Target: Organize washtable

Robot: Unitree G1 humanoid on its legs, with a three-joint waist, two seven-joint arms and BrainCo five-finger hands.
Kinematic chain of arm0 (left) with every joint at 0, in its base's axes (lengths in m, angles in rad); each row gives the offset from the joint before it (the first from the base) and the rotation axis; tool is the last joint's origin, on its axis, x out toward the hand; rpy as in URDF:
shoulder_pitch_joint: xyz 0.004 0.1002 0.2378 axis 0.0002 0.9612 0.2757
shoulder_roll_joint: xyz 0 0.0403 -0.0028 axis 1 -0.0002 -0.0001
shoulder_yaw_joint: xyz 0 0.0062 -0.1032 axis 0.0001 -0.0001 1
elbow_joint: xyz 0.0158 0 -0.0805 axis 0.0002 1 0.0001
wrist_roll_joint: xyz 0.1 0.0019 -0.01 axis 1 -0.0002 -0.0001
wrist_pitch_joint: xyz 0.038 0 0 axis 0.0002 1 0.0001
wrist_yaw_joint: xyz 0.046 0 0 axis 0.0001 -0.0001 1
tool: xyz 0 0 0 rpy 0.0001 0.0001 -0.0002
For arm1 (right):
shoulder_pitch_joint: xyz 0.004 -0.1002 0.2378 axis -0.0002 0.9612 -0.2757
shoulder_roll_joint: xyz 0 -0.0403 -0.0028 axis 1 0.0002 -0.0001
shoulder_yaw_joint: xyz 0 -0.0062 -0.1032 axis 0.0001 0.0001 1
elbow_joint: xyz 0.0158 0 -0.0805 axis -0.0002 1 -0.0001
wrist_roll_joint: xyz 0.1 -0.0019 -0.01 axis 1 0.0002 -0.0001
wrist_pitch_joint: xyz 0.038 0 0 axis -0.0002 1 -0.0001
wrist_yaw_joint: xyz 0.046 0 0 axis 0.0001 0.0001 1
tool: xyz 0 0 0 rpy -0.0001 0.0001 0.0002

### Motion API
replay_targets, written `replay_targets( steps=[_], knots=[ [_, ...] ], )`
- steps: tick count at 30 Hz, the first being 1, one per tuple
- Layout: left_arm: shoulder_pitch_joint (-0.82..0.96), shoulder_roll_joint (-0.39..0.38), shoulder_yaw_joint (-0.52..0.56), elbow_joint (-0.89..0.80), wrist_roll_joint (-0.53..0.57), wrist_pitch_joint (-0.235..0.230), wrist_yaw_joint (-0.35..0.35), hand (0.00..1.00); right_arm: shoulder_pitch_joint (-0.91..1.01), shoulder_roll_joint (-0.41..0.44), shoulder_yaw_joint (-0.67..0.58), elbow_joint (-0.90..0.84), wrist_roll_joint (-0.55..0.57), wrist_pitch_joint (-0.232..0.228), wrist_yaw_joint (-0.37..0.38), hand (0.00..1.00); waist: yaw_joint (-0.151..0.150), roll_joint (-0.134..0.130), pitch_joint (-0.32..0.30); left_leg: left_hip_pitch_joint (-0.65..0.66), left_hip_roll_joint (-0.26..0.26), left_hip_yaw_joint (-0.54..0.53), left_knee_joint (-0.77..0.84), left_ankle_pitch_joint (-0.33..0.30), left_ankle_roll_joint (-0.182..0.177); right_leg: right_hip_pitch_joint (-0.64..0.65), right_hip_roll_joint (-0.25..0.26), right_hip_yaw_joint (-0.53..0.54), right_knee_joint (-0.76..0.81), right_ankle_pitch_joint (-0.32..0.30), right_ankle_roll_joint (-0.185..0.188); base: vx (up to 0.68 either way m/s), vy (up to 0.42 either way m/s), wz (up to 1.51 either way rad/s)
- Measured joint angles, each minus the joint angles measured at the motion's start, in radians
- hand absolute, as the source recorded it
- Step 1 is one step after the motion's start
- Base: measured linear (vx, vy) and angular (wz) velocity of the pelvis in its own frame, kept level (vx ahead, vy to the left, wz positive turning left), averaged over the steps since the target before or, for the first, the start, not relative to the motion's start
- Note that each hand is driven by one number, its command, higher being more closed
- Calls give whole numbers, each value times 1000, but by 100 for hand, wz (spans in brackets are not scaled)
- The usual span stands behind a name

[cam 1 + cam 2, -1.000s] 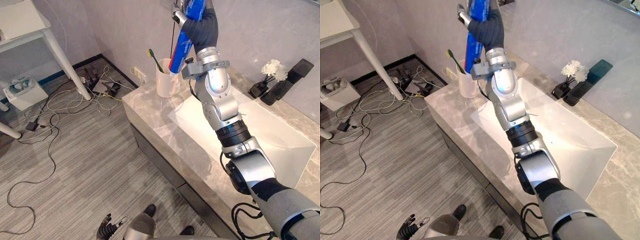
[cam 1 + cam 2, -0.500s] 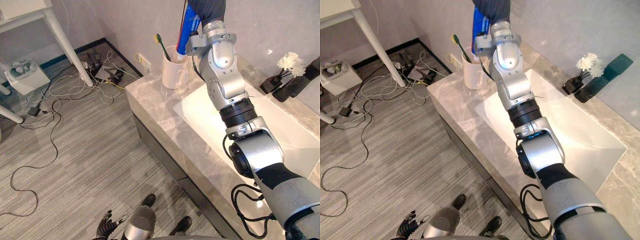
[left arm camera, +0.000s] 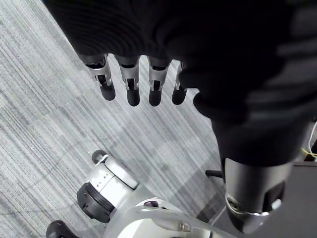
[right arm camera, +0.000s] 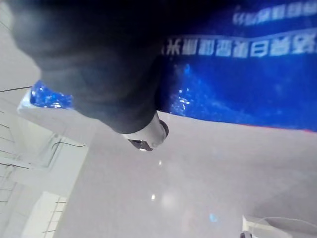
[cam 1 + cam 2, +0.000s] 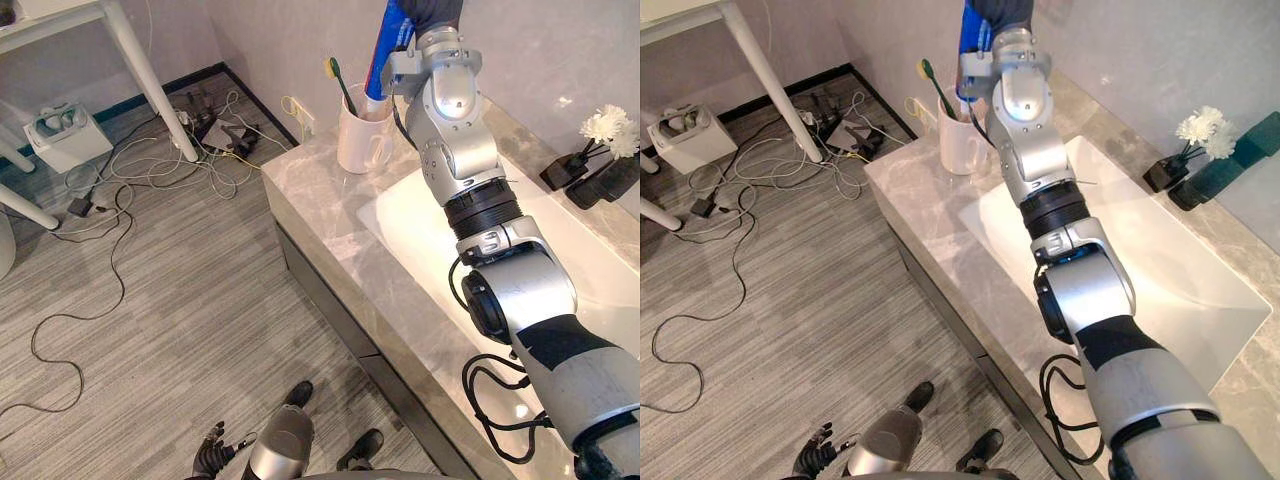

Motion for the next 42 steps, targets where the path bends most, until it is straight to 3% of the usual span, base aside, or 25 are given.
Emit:
replay_targets(
  steps=[17, 18, 32, 42],
  knots=[
    [0, 10, -34, 6, -1, -2, -1, 0, -3, -41, 0, 107, -13, 35, 2, 100, 15, 7, 24, -9, -4, -17, 0, 0, 0, -1, 0, -19, 0, -6, 0, 13, 15, 3],
    [0, 10, -34, 8, -1, -1, -1, 0, -3, -41, 0, 120, -12, 38, 2, 0, 17, 7, 24, -9, -5, -18, 0, 0, 0, -1, -1, -20, 0, -7, 0, 23, 34, 3],
    [0, 11, -48, 17, 0, -2, -1, 0, -3, -40, 0, 148, -12, 53, 3, 0, 19, 15, 29, -11, -16, -22, 12, 0, 0, 0, -12, -24, 11, -11, 4, 9, 26, 1],
    [10, 15, -127, 36, 43, 1, -2, 0, 1, -37, 3, 148, -13, 53, 4, 0, 16, 22, 33, -3, -16, -13, 17, 0, 0, -1, -19, -18, 34, -17, 5, -5, 29, -2]
  ],
)
